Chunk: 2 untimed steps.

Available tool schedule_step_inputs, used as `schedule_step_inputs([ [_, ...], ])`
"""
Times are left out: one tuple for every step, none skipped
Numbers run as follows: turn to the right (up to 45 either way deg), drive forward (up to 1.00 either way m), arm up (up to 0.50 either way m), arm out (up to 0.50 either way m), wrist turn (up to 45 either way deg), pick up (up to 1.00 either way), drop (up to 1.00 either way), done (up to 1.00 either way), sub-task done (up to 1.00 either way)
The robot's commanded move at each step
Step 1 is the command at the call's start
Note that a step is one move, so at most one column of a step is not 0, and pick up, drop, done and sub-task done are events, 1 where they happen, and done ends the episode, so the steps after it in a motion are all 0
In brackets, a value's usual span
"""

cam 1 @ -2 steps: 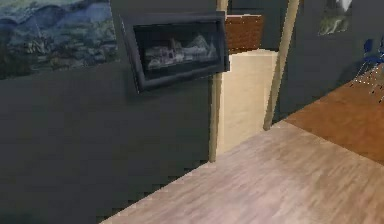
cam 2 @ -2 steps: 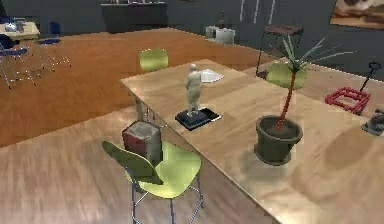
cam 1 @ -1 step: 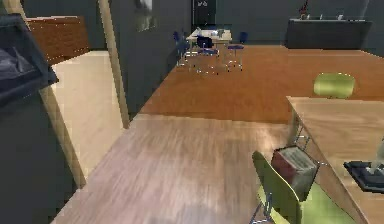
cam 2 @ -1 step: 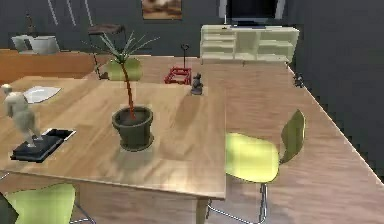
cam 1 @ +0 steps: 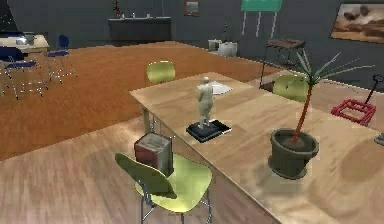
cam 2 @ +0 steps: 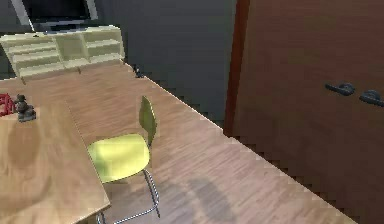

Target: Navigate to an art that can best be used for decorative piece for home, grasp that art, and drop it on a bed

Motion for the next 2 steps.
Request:
schedule_step_inputs([
  [15.0,0.0,0.0,0.0,0.0,0.0,0.0,0.0,0.0],
  [0.0,0.25,0.0,0.0,0.0,0.0,0.0,0.0,0.0],
])
